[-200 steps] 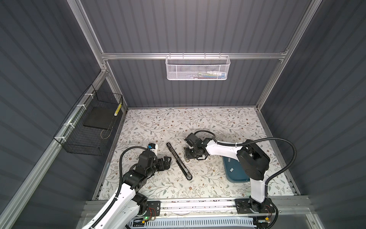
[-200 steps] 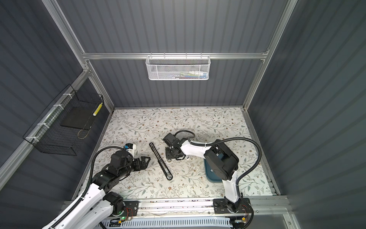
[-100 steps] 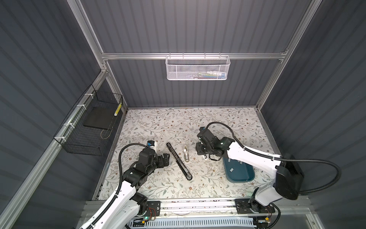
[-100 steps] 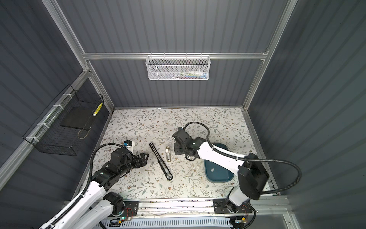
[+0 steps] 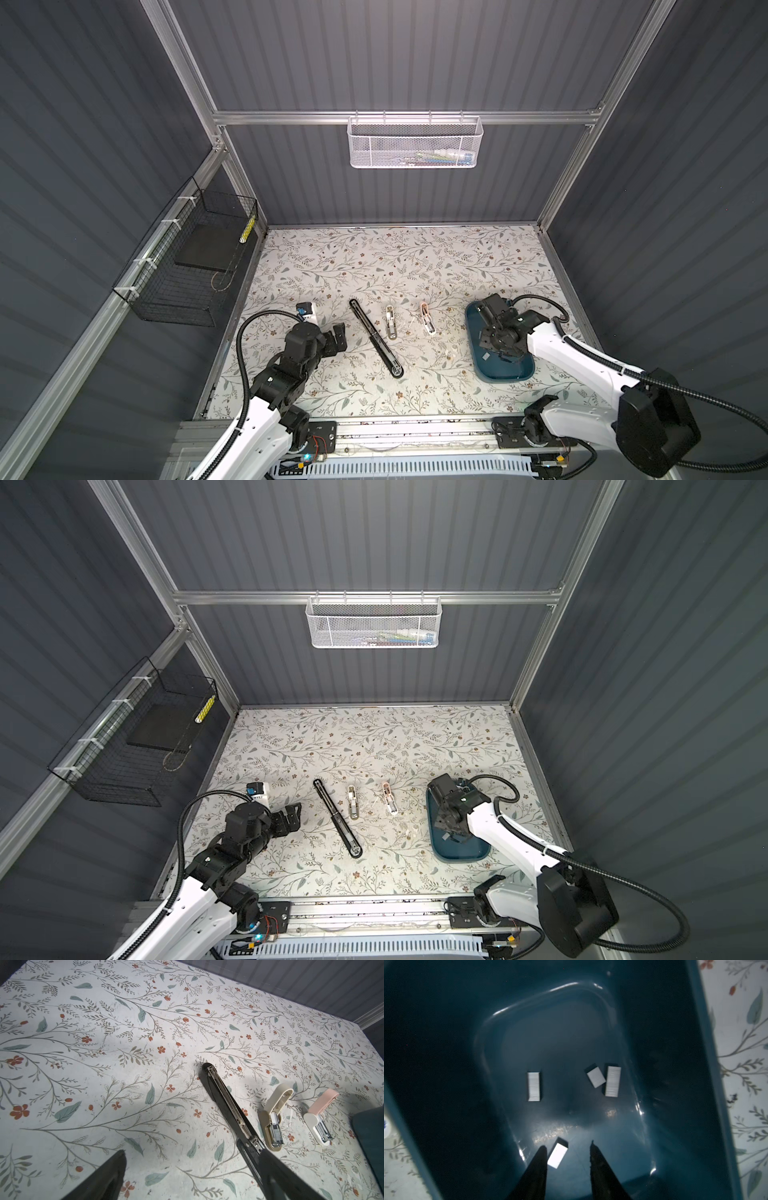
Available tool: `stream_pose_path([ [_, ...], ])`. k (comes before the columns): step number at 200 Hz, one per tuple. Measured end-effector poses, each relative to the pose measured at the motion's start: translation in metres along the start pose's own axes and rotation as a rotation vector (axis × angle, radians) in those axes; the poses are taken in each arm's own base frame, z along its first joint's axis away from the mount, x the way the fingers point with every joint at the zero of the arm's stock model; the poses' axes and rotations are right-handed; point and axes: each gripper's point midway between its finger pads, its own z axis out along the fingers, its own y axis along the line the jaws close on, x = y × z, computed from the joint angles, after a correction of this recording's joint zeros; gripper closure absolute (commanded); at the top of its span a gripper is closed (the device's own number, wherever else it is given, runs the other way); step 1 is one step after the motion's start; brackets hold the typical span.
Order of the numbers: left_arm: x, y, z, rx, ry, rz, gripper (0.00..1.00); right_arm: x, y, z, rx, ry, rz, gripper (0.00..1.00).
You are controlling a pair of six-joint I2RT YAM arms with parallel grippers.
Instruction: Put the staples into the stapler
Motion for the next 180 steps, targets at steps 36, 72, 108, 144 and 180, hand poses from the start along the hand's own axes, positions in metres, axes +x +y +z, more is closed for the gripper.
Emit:
stream_pose_path([
  [36, 0.009, 0.002, 0.009, -0.022, 0.046, 0.011, 0.01, -0.007, 0.001, 0.022, 0.021, 0.040, 0.013, 0.65],
  [72, 0.012, 0.003, 0.013, -0.030, 0.062, 0.014, 0.01, -0.014, -0.015, 0.030, 0.073, 0.041, 0.059, 0.66],
  [108, 0.007, 0.001, 0.010, -0.019, 0.038, 0.009, 0.01, -0.022, -0.031, 0.029, 0.108, 0.016, 0.147, 0.69],
  [144, 0.006, 0.001, 0.010, -0.017, 0.037, 0.009, 0.01, -0.027, -0.047, 0.030, 0.119, 0.019, 0.240, 0.66],
  [180, 0.006, 0.000, 0.010, -0.017, 0.036, 0.009, 0.01, -0.023, -0.050, 0.036, 0.128, 0.049, 0.250, 0.68],
])
